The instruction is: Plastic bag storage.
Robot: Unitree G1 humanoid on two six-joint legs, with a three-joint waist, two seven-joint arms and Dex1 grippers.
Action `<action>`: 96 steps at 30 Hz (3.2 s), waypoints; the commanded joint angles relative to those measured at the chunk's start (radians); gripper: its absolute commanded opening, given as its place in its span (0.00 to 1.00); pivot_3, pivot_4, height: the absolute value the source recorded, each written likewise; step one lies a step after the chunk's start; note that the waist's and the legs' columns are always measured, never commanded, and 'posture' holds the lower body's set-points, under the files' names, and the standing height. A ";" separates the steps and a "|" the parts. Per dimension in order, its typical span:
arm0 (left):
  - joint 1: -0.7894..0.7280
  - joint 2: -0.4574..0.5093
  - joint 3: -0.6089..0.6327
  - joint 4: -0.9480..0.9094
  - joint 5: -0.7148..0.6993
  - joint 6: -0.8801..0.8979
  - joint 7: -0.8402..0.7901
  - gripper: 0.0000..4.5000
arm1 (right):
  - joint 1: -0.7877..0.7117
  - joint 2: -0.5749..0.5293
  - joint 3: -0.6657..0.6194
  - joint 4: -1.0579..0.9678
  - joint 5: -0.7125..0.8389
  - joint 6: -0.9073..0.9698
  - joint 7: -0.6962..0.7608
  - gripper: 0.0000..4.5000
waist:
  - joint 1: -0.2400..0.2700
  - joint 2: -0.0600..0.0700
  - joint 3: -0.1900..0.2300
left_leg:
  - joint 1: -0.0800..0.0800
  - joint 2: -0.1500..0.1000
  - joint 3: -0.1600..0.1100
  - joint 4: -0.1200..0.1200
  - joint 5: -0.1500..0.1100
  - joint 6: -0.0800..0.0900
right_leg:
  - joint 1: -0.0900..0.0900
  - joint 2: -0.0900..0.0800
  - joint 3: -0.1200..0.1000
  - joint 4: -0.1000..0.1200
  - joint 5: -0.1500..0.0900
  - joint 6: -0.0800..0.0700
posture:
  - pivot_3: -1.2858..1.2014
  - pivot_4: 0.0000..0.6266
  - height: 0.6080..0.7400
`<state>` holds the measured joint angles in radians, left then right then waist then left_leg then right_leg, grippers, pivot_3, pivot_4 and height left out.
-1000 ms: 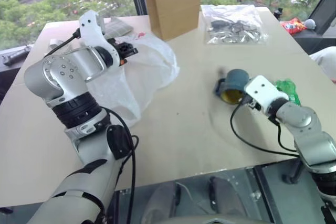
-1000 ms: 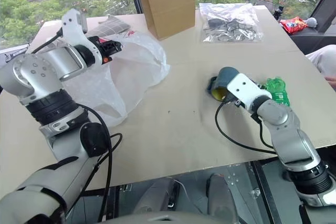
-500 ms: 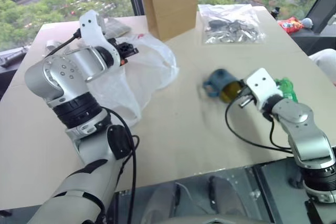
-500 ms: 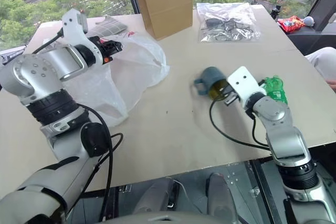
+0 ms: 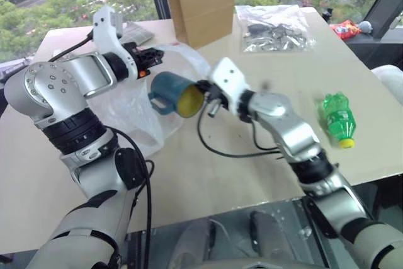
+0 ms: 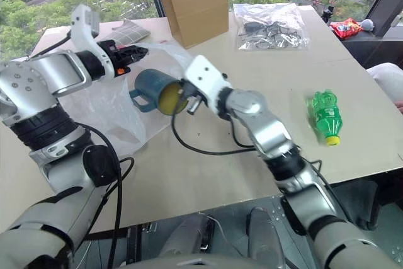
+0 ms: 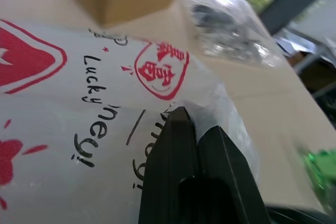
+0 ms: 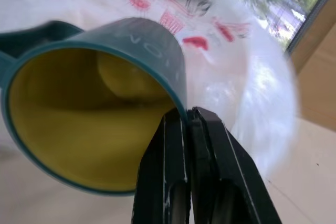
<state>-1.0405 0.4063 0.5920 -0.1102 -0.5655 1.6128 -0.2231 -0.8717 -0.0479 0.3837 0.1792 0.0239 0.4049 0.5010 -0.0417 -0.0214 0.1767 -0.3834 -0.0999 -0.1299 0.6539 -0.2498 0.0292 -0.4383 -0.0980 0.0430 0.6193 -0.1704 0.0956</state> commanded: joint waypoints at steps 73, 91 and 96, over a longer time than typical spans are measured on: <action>0.424 0.337 -1.064 -0.228 0.572 -0.842 -0.125 0.26 | 1.001 -0.715 -0.791 -1.170 0.384 0.381 0.148 1.00 | 0.055 0.000 0.000 | -0.004 0.002 0.013 0.010 -0.005 0.009 | -0.001 -0.001 0.005 0.002 0.000 0.000 | 0.52 0.24 1.00; 0.355 0.235 -0.653 -0.188 0.472 -0.817 -0.215 0.01 | 0.953 -0.818 -0.700 -0.931 0.078 0.623 -0.156 1.00 | 0.054 0.000 0.000 | -0.006 0.001 0.011 0.014 -0.006 0.009 | -0.001 -0.001 0.002 0.004 0.000 0.000 | 0.52 0.24 1.00; 0.305 0.233 -0.626 -0.210 0.452 -0.781 -0.237 0.01 | 0.721 -0.761 -0.649 -0.747 0.096 0.805 -0.203 1.00 | 0.052 0.000 0.000 | -0.006 0.001 0.011 0.014 -0.004 0.006 | -0.001 -0.001 0.003 0.004 0.000 0.000 | 0.52 0.24 1.00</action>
<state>-0.7105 0.6380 -0.0652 -0.2886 -0.1034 0.8160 -0.4565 -0.1094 -0.8151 -0.2649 -0.6056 0.1347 1.1693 0.3328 0.0102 -0.0215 0.1768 -0.3893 -0.0990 -0.1183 0.6684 -0.2534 0.0353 -0.4395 -0.0993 0.0456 0.6227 -0.1703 0.0955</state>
